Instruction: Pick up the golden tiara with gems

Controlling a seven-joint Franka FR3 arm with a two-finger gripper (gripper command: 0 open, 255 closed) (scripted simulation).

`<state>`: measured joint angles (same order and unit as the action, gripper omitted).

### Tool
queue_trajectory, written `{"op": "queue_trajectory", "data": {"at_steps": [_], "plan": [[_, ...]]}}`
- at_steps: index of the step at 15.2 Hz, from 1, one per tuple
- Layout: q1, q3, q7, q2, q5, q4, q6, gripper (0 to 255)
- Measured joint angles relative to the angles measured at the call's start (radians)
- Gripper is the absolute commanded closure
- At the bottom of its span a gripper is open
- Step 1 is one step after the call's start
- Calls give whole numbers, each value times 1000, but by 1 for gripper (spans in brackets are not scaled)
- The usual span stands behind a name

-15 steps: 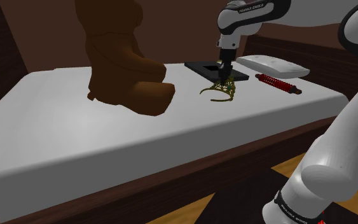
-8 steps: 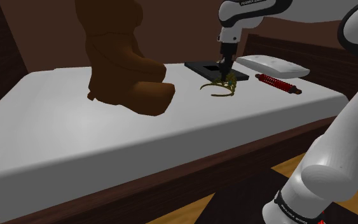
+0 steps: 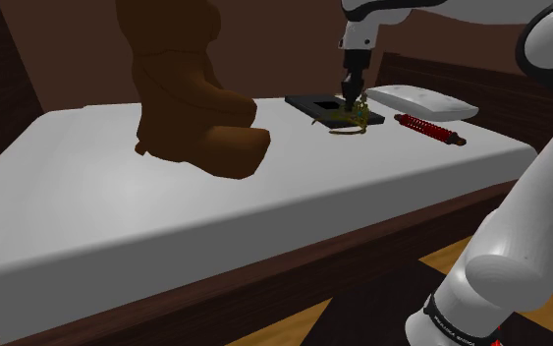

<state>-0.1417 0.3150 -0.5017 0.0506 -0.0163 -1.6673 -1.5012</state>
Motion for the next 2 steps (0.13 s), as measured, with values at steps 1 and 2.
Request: {"op": "queue_trajectory", "data": {"at_steps": [1, 2], "plan": [[0, 0, 0, -1, 0, 13, 12, 255], [0, 0, 0, -2, 1, 23, 21, 255]]}}
